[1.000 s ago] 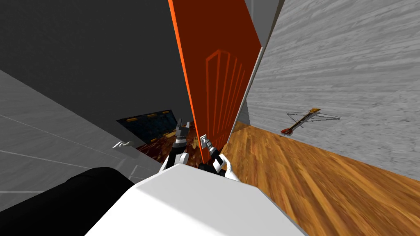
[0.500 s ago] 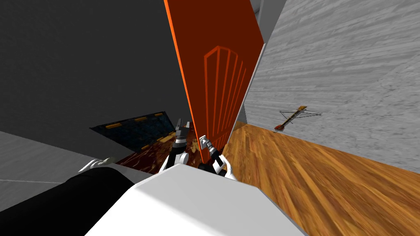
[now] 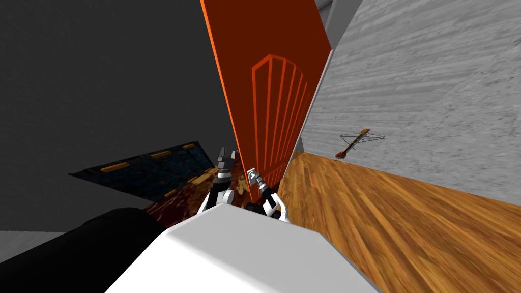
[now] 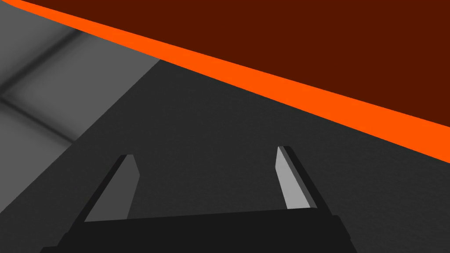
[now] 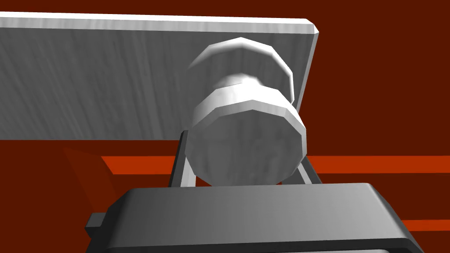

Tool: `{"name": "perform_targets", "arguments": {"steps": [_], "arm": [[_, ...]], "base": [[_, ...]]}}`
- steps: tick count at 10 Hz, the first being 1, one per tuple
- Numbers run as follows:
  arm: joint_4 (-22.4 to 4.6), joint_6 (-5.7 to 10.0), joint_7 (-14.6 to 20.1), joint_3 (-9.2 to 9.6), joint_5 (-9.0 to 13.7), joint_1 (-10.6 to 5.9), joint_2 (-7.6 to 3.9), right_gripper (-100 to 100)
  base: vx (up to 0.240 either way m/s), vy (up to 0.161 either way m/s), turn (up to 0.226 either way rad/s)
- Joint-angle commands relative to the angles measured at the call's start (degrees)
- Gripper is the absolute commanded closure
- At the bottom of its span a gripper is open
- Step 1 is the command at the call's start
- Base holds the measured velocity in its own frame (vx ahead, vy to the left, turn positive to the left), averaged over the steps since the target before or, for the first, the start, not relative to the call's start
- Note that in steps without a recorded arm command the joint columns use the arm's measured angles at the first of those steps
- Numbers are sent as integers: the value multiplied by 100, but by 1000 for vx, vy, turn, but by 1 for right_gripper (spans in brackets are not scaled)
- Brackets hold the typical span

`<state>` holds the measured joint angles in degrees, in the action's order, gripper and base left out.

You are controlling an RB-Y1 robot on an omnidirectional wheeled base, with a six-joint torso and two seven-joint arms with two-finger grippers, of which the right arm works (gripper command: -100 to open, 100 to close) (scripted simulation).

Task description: Push the door open

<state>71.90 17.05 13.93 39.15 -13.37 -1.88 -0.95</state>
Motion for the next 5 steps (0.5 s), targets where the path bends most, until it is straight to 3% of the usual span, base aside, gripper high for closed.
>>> {"name": "perform_targets", "arguments": {"steps": [1,3,5], "arm": [[54,-14,23,-79,-112,69,88,100],[108,-37,49,-133,-238,159,193,100],[161,-36,75,-197,-261,168,64,100]], "base": [[39,218,-154],[30,194,-123],[53,96,-93]]}}
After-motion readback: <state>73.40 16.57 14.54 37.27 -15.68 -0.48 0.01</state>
